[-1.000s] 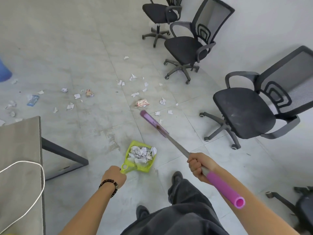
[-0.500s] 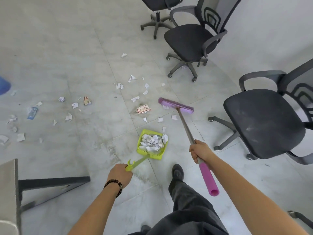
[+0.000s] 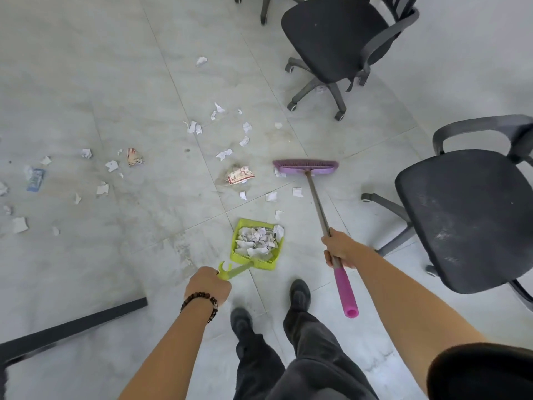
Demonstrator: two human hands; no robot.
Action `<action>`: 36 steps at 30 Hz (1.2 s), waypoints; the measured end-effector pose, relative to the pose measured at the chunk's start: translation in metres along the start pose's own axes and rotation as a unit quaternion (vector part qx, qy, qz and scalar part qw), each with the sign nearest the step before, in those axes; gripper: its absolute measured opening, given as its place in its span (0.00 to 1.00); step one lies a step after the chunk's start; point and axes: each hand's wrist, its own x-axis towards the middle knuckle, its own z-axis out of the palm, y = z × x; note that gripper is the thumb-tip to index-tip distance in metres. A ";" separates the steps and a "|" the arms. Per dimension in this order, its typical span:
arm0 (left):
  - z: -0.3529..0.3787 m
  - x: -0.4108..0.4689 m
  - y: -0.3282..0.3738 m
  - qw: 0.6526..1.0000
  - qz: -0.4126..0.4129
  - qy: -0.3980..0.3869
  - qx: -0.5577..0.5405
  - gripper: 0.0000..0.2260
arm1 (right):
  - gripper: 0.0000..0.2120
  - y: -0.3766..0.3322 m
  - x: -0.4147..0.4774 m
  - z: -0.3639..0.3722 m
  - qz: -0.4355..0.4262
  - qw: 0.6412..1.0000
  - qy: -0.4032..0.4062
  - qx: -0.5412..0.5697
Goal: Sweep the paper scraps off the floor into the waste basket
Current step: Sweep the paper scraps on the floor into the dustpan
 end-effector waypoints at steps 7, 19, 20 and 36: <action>-0.025 0.007 -0.005 0.999 0.024 -0.035 -0.003 0.10 | 0.21 0.073 -0.048 0.004 0.028 0.987 0.065 -0.144; -0.062 0.028 -0.034 0.996 0.067 -0.004 0.062 0.09 | 0.20 0.038 -0.065 0.010 -0.049 0.982 0.128 -0.133; -0.063 0.030 -0.036 0.996 0.067 -0.003 0.060 0.09 | 0.20 0.029 -0.054 0.013 -0.053 0.980 0.131 -0.138; -0.062 0.042 -0.022 0.994 0.091 0.017 0.057 0.09 | 0.16 0.099 -0.122 0.129 0.043 0.982 -0.031 -0.180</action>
